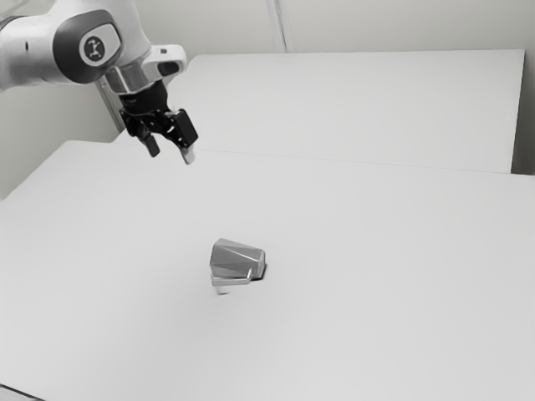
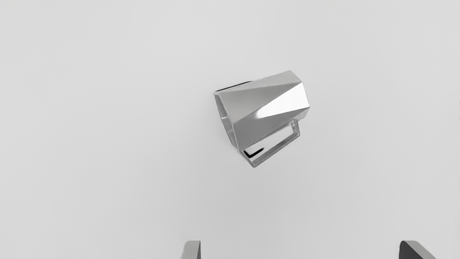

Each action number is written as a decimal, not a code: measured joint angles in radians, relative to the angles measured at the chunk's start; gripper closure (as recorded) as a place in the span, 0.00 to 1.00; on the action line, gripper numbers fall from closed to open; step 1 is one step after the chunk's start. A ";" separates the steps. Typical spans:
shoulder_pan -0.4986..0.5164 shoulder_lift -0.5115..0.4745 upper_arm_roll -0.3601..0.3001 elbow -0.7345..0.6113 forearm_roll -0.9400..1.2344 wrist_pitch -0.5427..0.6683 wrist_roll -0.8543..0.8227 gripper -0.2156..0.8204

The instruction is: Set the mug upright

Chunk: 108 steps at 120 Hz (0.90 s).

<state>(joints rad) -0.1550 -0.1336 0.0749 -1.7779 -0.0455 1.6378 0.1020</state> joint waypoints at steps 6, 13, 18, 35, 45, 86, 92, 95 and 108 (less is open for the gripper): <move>0.000 0.001 0.013 -0.034 -0.026 0.018 -0.009 0.21; 0.001 0.000 0.031 -0.070 -0.063 0.031 -0.018 0.21; 0.003 -0.002 0.043 -0.094 -0.092 0.035 -0.025 0.21; 0.004 0.006 0.098 -0.179 -0.189 0.059 -0.045 0.21; 0.009 0.024 0.117 -0.229 -0.238 0.095 -0.036 0.21; 0.015 0.113 0.189 -0.405 -0.522 0.328 0.225 0.21; 0.023 0.140 0.193 -0.410 -0.564 0.348 0.272 0.21; 0.028 0.153 0.195 -0.411 -0.585 0.357 0.294 0.21; 0.039 0.214 0.196 -0.413 -0.676 0.384 0.394 0.21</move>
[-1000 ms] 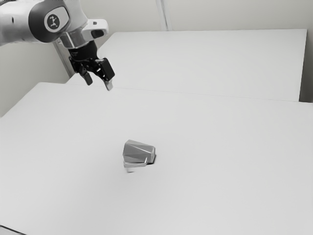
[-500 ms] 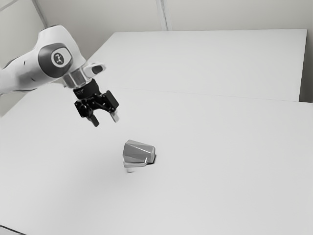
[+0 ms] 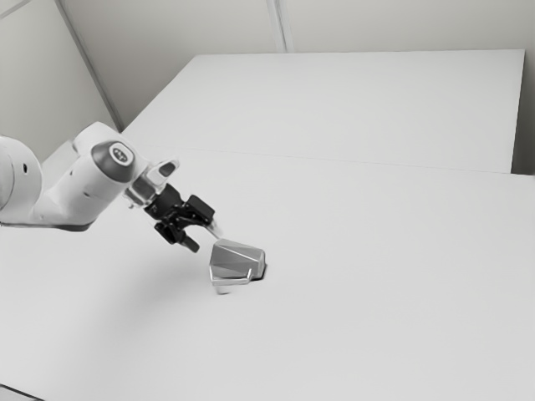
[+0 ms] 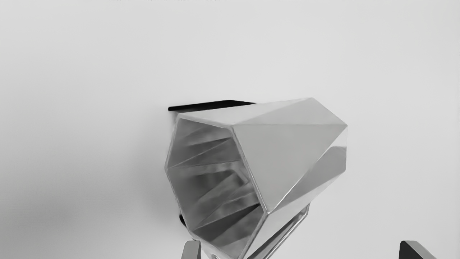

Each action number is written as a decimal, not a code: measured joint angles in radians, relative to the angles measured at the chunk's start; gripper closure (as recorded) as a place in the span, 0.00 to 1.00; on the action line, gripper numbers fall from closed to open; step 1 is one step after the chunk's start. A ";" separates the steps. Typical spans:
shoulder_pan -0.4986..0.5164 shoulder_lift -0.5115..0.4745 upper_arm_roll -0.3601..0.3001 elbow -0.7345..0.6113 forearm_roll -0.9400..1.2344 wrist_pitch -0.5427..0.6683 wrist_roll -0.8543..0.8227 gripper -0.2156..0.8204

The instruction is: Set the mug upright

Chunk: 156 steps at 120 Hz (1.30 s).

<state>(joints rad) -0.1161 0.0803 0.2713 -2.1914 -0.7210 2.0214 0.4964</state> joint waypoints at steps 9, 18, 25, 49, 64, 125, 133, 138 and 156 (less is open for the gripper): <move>-0.006 0.017 0.000 -0.004 -0.036 0.011 0.061 0.21; -0.009 0.030 0.000 -0.009 -0.066 0.016 0.119 0.21; -0.009 0.046 0.000 -0.009 -0.092 0.017 0.163 0.21; 0.032 0.107 0.000 -0.007 -0.206 -0.010 0.291 0.21; 0.050 0.114 0.000 -0.010 -0.289 -0.062 0.354 0.21; 0.064 0.147 0.000 -0.017 -0.419 -0.229 0.508 0.70; 0.064 0.148 0.000 -0.018 -0.423 -0.235 0.520 0.78; 0.064 0.148 -0.001 -0.018 -0.425 -0.237 0.527 0.82; 0.064 0.144 -0.007 -0.016 -0.428 -0.243 0.549 0.90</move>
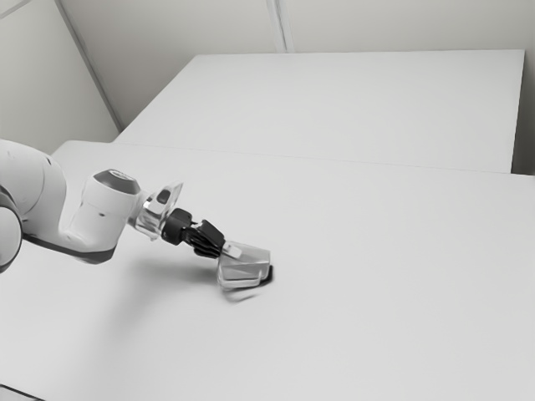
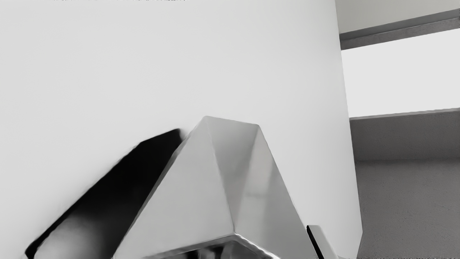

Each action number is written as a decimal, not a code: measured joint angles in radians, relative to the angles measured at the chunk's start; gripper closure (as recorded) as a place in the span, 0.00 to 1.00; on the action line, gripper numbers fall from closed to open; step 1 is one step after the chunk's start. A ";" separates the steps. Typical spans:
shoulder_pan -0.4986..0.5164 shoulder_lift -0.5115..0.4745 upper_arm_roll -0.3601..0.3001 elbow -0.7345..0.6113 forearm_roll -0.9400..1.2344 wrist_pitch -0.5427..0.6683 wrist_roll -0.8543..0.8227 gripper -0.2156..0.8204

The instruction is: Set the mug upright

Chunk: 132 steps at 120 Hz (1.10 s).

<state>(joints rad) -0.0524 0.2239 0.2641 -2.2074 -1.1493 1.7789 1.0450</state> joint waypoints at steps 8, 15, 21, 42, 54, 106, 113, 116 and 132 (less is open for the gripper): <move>0.000 -0.002 -0.002 0.001 0.000 -0.001 0.007 0.92; 0.000 -0.007 -0.005 0.003 0.001 -0.001 0.013 0.93; -0.001 -0.024 -0.007 0.004 0.006 0.001 0.014 0.94; -0.008 -0.163 -0.060 0.015 0.214 0.057 -0.037 0.96; -0.012 -0.232 -0.113 0.020 0.412 0.113 -0.104 0.96; -0.013 -0.296 -0.239 -0.074 0.913 0.441 -0.291 0.97; -0.014 -0.299 -0.242 -0.099 0.932 0.481 -0.302 0.97; -0.012 -0.299 -0.245 -0.110 0.937 0.499 -0.305 0.97; -0.013 -0.296 -0.262 -0.139 0.956 0.578 -0.319 0.97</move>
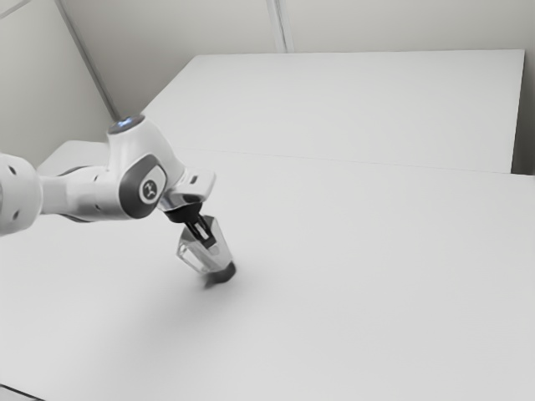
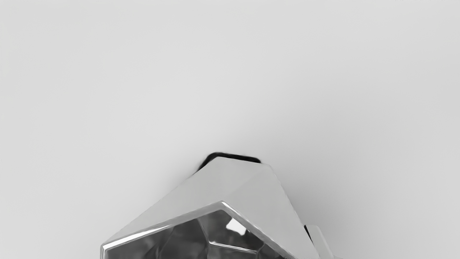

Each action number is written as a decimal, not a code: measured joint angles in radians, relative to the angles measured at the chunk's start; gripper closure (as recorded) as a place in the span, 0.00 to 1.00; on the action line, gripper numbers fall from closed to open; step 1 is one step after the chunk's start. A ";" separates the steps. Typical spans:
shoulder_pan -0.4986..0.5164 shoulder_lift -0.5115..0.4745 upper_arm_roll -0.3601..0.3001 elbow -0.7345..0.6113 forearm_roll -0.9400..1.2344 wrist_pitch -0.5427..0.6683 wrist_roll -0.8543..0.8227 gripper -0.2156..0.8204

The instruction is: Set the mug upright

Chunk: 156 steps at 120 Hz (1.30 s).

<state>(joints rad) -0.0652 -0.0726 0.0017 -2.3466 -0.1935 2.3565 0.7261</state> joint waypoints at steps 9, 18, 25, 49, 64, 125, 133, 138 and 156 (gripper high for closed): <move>-0.003 0.007 -0.002 -0.010 0.006 0.033 -0.006 0.97; -0.001 0.015 -0.004 -0.014 0.011 0.057 -0.010 0.97; 0.000 0.018 -0.005 -0.018 0.014 0.071 -0.013 0.97; 0.002 0.037 -0.005 -0.022 0.017 0.085 -0.023 0.97; 0.002 0.047 -0.006 -0.022 0.019 0.079 -0.027 0.96; -0.002 -0.014 -0.016 -0.004 0.031 0.027 -0.018 0.34; 0.003 -0.044 -0.020 0.015 0.037 -0.002 -0.018 0.30; 0.002 -0.065 -0.024 0.025 0.040 -0.025 -0.019 0.29; 0.006 -0.112 -0.026 0.099 0.049 -0.154 -0.055 0.25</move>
<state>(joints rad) -0.0589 -0.1851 -0.0244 -2.2477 -0.1447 2.2026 0.6710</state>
